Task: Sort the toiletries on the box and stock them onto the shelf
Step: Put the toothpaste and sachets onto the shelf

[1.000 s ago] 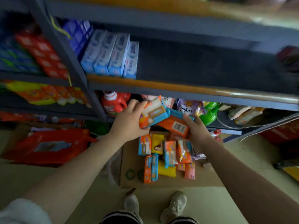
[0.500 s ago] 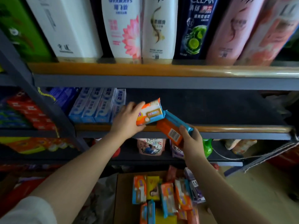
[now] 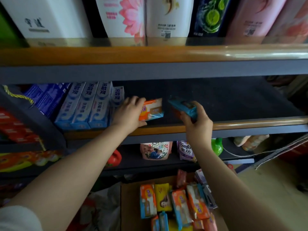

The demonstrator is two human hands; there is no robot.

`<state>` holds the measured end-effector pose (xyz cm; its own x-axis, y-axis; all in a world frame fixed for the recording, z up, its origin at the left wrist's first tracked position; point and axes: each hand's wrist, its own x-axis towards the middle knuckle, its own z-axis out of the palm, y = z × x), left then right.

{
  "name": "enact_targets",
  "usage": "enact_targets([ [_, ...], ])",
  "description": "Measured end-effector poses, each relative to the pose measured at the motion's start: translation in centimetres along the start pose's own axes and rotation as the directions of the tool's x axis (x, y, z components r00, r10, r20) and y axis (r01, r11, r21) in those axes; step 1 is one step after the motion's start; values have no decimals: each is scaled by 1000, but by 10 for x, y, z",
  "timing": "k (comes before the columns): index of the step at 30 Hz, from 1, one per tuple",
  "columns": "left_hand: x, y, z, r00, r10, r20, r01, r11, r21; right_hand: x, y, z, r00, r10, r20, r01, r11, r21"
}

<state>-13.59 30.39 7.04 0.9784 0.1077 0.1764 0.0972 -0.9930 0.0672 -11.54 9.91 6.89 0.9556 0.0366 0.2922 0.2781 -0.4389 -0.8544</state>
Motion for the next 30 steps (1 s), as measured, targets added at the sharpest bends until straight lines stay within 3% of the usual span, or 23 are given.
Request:
enact_targets([
  [3, 4, -13, 4, 996, 72, 56, -74, 997, 28, 4, 12, 10, 988, -145, 59, 154, 972, -180],
  [6, 1, -25, 5, 996, 72, 58, -61, 984, -164, 5, 24, 12, 936, -315, 157, 352, 863, -364],
  [8, -5, -26, 7, 995, 95, 27, -84, 959, -269, 5, 37, 13, 877, -403, 262, 478, 788, -388],
  [10, -12, -25, 12, 996, 90, 14, -82, 956, -282, 3, 47, 12, 852, -399, 340, 503, 806, -313],
  [13, -18, -21, 19, 999, 1, -44, -16, 942, -336, -1, 44, 6, 911, -262, 320, 327, 930, -169],
  [15, -19, -19, 20, 997, -56, -57, 29, 917, -399, 3, 36, 4, 985, -86, 150, 99, 992, -80],
  [17, -19, -18, 21, 994, -98, -52, 62, 880, -471, 16, 35, 4, 986, 164, -23, -165, 983, -83],
  [18, -19, -17, 20, 993, -112, -47, 73, 862, -501, 24, 36, 4, 958, 285, -28, -286, 949, -136],
  [20, -15, -16, 20, 989, -144, -31, 106, 839, -534, 33, 37, 5, 890, 445, 102, -398, 866, -302],
  [23, -13, -15, 20, 981, -196, -10, 161, 830, -534, 38, 33, 5, 838, 502, 212, -388, 823, -414],
  [26, -19, -15, 26, 982, -181, -49, 134, 862, -489, 46, 27, 7, 804, 477, 354, -412, 877, -246],
  [28, -26, -16, 27, 977, -204, -63, 144, 850, -507, 49, 20, 7, 750, 489, 446, -505, 858, -91],
  [30, -29, -17, 26, 973, -220, -74, 147, 830, -537, 50, 16, 6, 742, 494, 454, -561, 827, 18],
])
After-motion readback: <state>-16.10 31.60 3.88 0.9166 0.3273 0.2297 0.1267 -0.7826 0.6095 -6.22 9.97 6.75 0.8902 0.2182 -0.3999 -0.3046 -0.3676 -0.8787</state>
